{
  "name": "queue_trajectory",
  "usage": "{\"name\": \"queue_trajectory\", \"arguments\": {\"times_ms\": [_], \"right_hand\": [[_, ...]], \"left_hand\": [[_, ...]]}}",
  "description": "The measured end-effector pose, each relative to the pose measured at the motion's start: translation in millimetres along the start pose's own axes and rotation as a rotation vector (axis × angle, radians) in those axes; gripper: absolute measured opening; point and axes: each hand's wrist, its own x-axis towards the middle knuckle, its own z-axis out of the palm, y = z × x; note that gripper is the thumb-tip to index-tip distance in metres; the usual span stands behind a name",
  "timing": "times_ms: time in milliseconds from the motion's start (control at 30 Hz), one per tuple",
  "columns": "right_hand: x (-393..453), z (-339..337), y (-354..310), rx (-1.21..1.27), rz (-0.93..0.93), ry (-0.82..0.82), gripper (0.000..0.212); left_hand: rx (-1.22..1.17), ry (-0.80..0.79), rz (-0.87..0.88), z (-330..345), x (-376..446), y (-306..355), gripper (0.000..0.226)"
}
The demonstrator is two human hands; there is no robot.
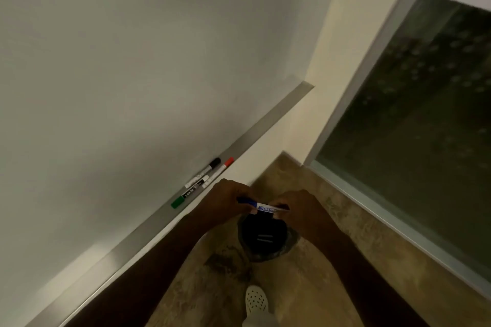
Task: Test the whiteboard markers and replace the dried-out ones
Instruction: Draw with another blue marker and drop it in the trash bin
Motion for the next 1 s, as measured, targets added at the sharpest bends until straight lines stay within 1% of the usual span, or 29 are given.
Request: {"name": "queue_trajectory", "arguments": {"times_ms": [167,333,533,600,667,767,833,1000], "right_hand": [[41.4,35.0,55.6,0.125,0.101,-0.036,0.024],[84.4,74.3,106.9,0.186,0.141,-0.084,0.022],[140.6,148.4,182.2,0.192,0.185,-0.142,0.021],[156.3,174.8,205.2,0.200,0.195,-0.137,0.019],[170.1,200.4,229.6,0.209,0.213,-0.116,0.021],[190.1,230.8,260.7,0.215,0.217,-0.084,0.025],[201.9,250.1,278.0,0.203,0.215,-0.088,0.026],[223.1,324.4,330.5,0.130,0.224,-0.129,0.031]], "left_hand": [[-0.041,-0.030,-0.047,51.6,43.2,-48.6,0.022],[-0.058,-0.085,-0.111,96.3,81.1,-92.0,0.018],[-0.048,-0.170,-0.161,161.8,128.9,-154.2,0.011],[-0.039,-0.206,-0.175,184.4,141.5,-174.4,0.012],[-0.040,-0.208,-0.181,207.5,153.8,-196.1,0.012],[-0.053,-0.188,-0.151,243.5,172.1,-228.6,0.008],[-0.065,-0.168,-0.142,268.6,181.9,-253.6,0.007],[-0.032,-0.185,-0.181,331.7,194.0,-321.9,0.018]]}}
